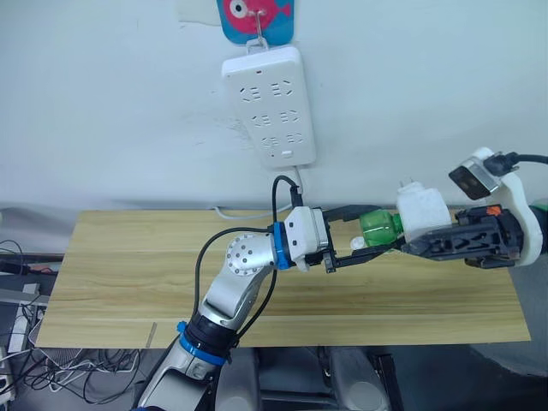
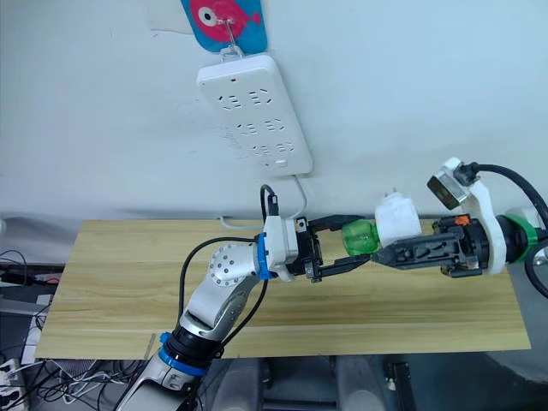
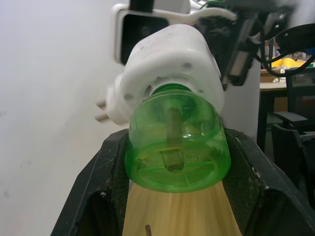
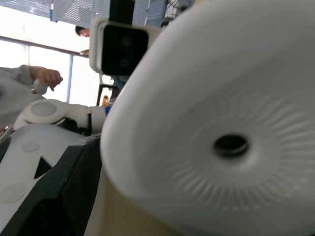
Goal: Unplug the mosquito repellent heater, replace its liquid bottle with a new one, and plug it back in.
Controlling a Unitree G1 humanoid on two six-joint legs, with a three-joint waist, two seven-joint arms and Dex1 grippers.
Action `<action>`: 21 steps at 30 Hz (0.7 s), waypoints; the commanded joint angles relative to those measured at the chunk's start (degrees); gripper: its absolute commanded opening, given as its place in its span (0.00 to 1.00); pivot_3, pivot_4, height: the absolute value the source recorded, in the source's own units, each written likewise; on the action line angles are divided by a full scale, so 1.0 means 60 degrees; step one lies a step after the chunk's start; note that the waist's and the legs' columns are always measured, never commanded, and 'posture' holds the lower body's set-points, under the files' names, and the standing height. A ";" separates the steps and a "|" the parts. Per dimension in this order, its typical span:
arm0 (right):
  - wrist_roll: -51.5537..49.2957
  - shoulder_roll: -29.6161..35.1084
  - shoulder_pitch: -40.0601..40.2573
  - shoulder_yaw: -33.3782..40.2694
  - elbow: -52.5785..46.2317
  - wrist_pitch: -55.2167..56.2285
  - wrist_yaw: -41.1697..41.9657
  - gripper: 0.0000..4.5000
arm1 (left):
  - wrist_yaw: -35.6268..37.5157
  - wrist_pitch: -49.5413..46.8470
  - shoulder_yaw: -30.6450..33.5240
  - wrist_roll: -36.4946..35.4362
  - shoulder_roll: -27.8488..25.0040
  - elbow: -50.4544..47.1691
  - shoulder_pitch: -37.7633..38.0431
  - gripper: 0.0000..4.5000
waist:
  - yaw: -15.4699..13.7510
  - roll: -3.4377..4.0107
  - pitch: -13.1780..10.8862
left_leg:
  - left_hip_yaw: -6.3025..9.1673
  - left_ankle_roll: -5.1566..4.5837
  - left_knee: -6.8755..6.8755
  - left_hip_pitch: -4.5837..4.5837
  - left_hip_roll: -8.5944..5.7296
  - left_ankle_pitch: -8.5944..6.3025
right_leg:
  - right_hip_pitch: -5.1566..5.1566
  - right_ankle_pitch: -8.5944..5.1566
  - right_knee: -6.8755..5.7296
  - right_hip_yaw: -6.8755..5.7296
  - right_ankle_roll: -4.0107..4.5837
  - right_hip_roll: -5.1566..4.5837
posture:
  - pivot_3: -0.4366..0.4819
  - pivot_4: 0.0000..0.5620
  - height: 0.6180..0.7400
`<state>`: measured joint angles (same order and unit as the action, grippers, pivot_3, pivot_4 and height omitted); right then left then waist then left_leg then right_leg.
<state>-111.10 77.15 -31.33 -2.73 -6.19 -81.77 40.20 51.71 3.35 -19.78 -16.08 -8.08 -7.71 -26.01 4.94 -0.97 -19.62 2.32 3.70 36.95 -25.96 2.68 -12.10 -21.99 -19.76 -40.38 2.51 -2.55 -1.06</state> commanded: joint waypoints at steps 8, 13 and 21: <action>-0.0118 0.1182 0.3849 0.2501 -0.1279 0.0494 0.0681 0.99 | -0.0176 -0.0197 0.0300 -0.0350 0.0236 -0.0127 -0.0336 0.50 | 0.0009 -0.0001 0.0000 | 0.0000 -0.0001 0.0004 0.0000 -0.0003 0.0000 | 0.0003 0.0000 -0.0007 0.0001 0.0000 0.0000 | 0.23 0.62 1.00; 0.3036 0.0667 0.3981 0.2969 0.1402 0.1062 0.0965 0.85 | -0.0082 -0.0255 0.0346 -0.0439 0.0149 -0.0247 -0.0337 0.50 | 0.0007 -0.0002 0.0001 | -0.0002 0.0001 0.0012 0.0002 -0.0007 0.0001 | 0.0009 0.0002 -0.0006 0.0005 -0.0003 -0.0003 | 0.23 0.61 1.00; 0.6299 -0.1595 -0.0158 0.1539 0.3856 0.1430 0.1210 0.21 | 0.0425 -0.0624 0.0341 -0.0912 -0.0320 -0.0913 -0.0113 0.50 | 0.0265 0.0005 0.0002 | -0.0012 0.0016 -0.0003 0.0024 0.0006 0.0009 | 0.0007 0.0002 -0.0008 0.0023 -0.0004 0.0016 | 0.23 0.62 1.00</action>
<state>-76.20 68.37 -30.43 7.10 16.26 -72.93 46.09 53.39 -0.66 -17.69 -19.78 -9.92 -9.51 -26.95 6.54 -0.94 -19.60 2.25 3.80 36.91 -25.82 2.70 -12.05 -21.95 -19.75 -40.42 2.65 -2.57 -0.97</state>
